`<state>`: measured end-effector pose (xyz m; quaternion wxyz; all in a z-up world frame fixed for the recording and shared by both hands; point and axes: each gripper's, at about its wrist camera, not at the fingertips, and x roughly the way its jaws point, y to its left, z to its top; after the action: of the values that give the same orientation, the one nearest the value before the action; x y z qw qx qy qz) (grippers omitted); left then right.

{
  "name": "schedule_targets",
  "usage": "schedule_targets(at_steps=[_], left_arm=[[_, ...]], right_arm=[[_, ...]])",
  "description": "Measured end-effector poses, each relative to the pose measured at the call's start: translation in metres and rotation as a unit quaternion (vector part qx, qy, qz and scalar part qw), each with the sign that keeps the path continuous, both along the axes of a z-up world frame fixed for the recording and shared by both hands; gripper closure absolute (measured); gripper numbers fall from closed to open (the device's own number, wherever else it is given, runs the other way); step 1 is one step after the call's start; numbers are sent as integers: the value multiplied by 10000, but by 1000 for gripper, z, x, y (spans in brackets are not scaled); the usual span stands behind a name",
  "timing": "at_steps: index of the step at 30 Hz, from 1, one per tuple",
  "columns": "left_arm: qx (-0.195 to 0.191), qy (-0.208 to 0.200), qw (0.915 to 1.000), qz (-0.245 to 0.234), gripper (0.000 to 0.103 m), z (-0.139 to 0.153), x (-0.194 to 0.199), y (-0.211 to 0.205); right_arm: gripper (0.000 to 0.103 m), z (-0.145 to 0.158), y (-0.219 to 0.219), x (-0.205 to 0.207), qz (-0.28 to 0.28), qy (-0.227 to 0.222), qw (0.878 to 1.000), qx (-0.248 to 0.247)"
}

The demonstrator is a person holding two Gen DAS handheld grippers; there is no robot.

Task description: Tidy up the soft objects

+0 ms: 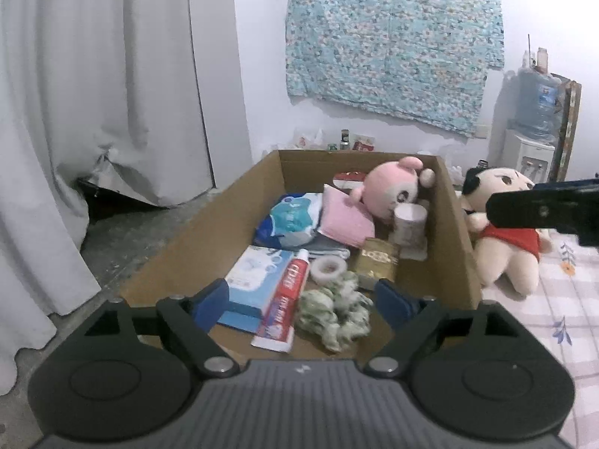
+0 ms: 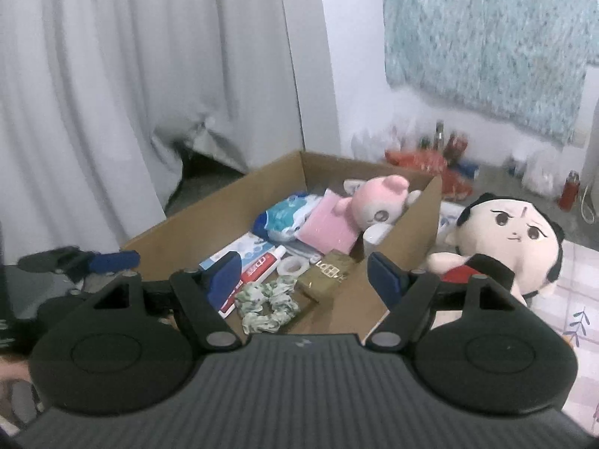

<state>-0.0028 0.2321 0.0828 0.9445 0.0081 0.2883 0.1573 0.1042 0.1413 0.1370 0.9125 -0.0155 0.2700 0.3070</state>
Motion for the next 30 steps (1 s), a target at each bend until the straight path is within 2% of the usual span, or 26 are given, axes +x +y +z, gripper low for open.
schedule_targets(at_steps=[4,9,11,13,18,20,24,30], left_arm=[[-118,-248,9996,69,14,-14,-8,-18],[128,-499,9985,191,10,-13,-18,-30],[269,-463,9981,317,6,-15,-19,-34],[349,-386,9976,458,5,-16,-18,-35],[267,-488,9962,672,4,-15,-26,-30],[351,-507,9955,716,3,-15,-26,-32],[732,-485,9938,688,1,-15,-25,-43],[667,-484,9951,542,0,-14,-27,-41]], right_arm=[[29,-22,-20,-25,-45,-396,9992,-61],[28,-44,-29,-44,6,-493,9987,-101],[26,-47,-30,-46,38,-642,9978,-143],[25,-49,-28,-44,38,-778,9968,-153],[24,-49,-19,-31,57,-715,9974,83],[24,-50,-15,-26,32,-706,9974,106],[24,-58,-14,-23,-45,-612,9981,98],[22,-62,-15,-20,-133,-685,9975,73]])
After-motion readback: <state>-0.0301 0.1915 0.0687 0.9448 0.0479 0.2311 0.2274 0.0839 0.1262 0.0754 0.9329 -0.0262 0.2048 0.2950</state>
